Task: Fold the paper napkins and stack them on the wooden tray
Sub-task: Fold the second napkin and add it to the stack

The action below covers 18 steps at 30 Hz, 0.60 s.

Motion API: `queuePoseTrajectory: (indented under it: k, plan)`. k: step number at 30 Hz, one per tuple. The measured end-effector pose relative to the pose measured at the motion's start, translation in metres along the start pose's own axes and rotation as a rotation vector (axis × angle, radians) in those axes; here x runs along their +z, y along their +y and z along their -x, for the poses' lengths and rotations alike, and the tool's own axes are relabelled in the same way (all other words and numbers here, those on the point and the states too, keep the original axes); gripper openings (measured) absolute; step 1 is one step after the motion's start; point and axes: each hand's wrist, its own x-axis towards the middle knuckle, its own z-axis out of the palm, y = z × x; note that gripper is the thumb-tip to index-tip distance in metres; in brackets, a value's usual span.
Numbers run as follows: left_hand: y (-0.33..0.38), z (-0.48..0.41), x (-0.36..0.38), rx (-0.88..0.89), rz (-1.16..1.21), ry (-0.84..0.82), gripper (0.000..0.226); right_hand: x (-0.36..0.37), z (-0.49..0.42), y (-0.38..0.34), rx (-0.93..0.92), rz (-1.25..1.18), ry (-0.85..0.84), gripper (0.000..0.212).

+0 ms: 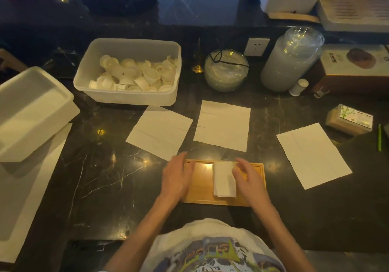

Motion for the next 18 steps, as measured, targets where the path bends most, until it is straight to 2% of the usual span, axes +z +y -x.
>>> queuePoseTrajectory:
  k: [2,5,10,13,16,18]
  plan:
    - [-0.016,-0.033,-0.032,-0.041,-0.091,0.135,0.037,0.010,-0.027,-0.029,-0.083,0.059,-0.030,0.028]
    - [-0.039,-0.084,-0.072,-0.136,-0.168,0.231,0.032,0.042,-0.073,-0.072,-0.179,0.157,-0.095,0.021]
    - [-0.068,-0.145,-0.107,-0.339,-0.295,0.186,0.030,0.114,-0.148,-0.130,-0.233,0.403,-0.115,0.022]
    - [-0.079,-0.162,-0.107,-0.368,-0.314,0.134,0.040,0.140,-0.180,-0.146,-0.228,0.605,-0.113,0.024]
    - [-0.088,-0.170,-0.102,-0.380,-0.316,0.157,0.044,0.153,-0.199,-0.147,-0.183,0.671,-0.105,0.034]
    - [-0.091,-0.171,-0.099,-0.418,-0.306,0.181,0.036,0.157,-0.206,-0.144,-0.145,0.668,-0.087,0.035]
